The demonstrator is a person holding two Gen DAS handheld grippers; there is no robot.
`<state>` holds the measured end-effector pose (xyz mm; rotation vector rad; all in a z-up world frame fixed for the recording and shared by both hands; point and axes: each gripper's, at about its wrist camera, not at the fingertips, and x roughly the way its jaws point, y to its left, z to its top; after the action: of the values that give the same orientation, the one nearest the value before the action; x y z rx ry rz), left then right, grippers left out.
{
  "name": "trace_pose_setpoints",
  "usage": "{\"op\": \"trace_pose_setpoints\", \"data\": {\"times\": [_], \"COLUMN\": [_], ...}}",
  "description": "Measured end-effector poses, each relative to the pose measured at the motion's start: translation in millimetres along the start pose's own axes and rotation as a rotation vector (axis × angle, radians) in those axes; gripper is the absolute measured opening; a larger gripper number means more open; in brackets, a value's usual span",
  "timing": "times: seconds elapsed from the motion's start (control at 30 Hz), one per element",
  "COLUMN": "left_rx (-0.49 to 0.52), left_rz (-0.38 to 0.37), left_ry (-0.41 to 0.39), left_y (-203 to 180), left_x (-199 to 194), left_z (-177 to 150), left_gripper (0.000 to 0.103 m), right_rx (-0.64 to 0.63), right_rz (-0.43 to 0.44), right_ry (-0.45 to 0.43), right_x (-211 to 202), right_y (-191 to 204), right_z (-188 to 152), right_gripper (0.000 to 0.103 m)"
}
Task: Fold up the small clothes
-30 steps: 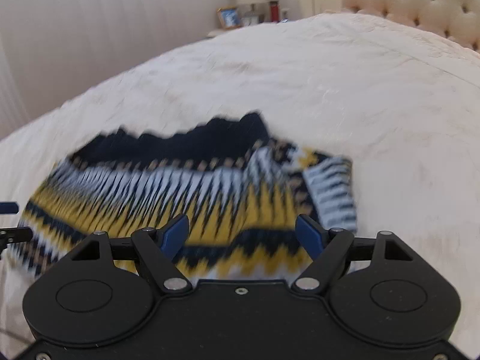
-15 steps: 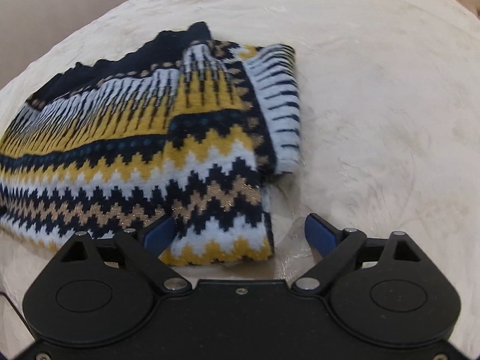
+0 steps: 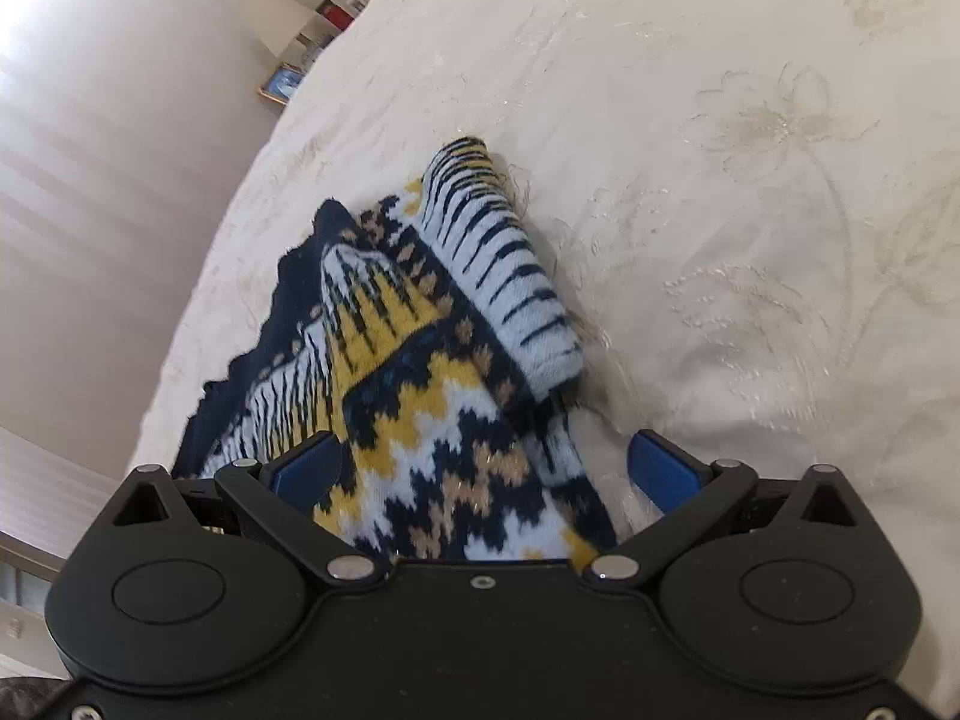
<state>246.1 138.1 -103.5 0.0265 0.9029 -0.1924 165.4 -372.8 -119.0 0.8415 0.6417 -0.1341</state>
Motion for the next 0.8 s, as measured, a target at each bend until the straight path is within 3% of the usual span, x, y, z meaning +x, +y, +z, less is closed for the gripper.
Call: {"op": "trace_pose_setpoints", "data": {"times": [0.17,0.63,0.8], "left_rx": [-0.019,-0.058,-0.064], "left_rz": [0.024,0.107,0.108], "left_ry": [-0.001,0.055,0.063], "left_y": [-3,-16,-16], "left_x": [-2,-2,-3], "left_z": [-1,8,9], "left_gripper": [0.103,0.103,0.103], "right_rx": [-0.117,-0.264,-0.301], "right_rz": [-0.041,-0.183,-0.180], "right_ry": [0.021,-0.005,-0.022], "right_x": [13,23,28], "right_y": [17,42,44], "right_z": [2,-14,-13], "right_gripper": [0.103,0.103,0.102]}}
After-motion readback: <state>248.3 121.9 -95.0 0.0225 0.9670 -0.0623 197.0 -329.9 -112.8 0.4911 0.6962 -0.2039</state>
